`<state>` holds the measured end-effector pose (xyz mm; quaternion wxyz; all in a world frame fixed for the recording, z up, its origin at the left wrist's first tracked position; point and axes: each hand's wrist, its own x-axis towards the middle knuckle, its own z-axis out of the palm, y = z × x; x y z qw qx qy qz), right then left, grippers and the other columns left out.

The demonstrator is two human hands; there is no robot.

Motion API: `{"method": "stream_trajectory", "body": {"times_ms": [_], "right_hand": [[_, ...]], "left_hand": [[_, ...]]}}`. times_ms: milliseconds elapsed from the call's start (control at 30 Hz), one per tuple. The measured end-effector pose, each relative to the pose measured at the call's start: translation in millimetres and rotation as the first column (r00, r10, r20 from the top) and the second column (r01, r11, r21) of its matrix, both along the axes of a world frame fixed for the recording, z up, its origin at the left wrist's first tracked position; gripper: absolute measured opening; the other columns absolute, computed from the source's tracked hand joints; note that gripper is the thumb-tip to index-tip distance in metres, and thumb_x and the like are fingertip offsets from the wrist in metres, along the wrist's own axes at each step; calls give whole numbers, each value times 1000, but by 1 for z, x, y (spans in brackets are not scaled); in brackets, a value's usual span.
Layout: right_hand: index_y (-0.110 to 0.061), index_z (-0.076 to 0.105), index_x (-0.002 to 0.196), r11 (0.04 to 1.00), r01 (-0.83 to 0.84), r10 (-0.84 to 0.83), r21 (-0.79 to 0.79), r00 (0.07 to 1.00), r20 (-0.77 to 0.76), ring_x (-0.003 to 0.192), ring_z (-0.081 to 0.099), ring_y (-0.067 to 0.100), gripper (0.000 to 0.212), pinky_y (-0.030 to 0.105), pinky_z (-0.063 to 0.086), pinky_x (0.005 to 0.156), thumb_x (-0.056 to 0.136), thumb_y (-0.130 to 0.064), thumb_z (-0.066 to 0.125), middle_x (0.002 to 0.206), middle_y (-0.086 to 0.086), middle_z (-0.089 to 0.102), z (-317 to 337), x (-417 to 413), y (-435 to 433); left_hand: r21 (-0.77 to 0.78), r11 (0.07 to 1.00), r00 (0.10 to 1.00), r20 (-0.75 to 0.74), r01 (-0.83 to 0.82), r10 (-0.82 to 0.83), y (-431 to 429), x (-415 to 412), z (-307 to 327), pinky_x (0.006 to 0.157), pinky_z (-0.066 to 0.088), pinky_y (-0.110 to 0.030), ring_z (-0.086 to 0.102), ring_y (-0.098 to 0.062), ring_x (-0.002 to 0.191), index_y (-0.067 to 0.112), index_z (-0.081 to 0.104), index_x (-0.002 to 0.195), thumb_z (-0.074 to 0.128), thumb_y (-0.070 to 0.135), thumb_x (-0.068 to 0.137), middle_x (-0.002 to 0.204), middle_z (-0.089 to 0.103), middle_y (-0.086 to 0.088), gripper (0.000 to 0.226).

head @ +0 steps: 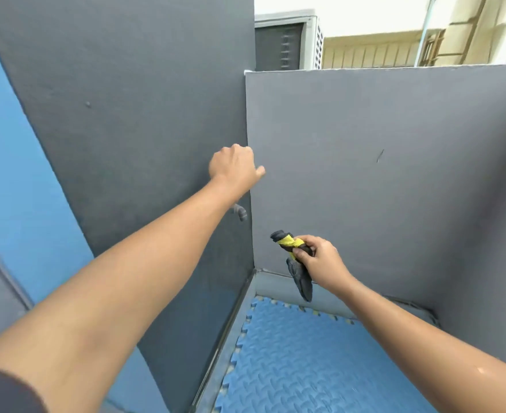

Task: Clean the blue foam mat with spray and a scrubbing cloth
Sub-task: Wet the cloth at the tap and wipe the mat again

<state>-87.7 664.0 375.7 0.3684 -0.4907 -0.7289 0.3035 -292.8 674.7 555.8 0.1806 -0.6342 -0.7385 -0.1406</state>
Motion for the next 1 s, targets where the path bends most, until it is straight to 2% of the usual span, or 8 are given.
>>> {"method": "stream_trajectory", "body": {"times_ms": [67,167,333,400,533,700,800,1000], "right_hand": [[-27,71,110,1000,-5,5,-10,1000,-14,96,63,15,19,27,43,78,94,-20,63,101,-5,71,11,-1,3],[-24,72,108,998,-15,10,-68,998,-68,91,66,14,18,26,46,73,95,-16,63,95,-4,73,17,-6,4],[-21,72,106,986,16,-41,-165,989,-144,71,59,8,16,21,40,60,96,-15,61,82,-5,70,14,-13,5],[-20,72,106,982,37,-63,-187,988,-138,71,58,10,15,22,40,59,96,-15,61,80,-5,68,15,-13,5],[-21,72,104,979,41,-70,-201,988,-135,72,58,12,14,24,39,59,96,-16,62,81,-4,69,14,-13,5],[-21,72,105,979,57,-77,-194,993,-94,78,60,14,15,26,43,64,95,-16,61,88,1,71,12,-3,7],[-21,72,105,979,69,-88,-193,992,-88,83,63,17,15,29,45,69,95,-16,61,92,3,73,11,2,9],[-22,71,104,976,85,-102,-198,992,-77,88,65,21,15,31,46,71,95,-17,61,91,2,73,7,4,14]], "left_hand": [[-179,982,991,-125,-68,46,19,-12,4,81,42,-36,64,-34,118,10,67,119,48,51,103,125,66,-11,48],[-364,931,990,-143,-37,-17,35,-21,-3,88,43,-40,60,-37,121,8,64,127,40,36,105,135,61,-16,43],[-456,890,986,-156,-17,-61,37,-20,-3,79,41,-38,52,-33,93,10,52,86,40,27,105,105,55,-12,27],[-478,878,982,-172,-20,-72,35,-20,-1,78,43,-39,52,-32,90,10,51,80,41,20,104,107,57,-12,28],[-498,867,967,-204,32,-152,35,-19,0,83,45,-40,49,-32,91,2,63,112,37,28,110,105,53,-14,37],[-494,861,931,-242,123,-272,35,-18,0,76,40,-38,49,-33,82,8,41,66,30,39,113,84,47,-12,57],[-474,863,917,-240,176,-319,38,-19,-2,76,40,-39,50,-33,80,7,40,64,30,42,112,72,40,-8,61],[-452,862,917,-198,228,-346,42,-24,-5,75,42,-40,48,-30,70,5,40,63,30,45,112,71,42,-9,64]]}}
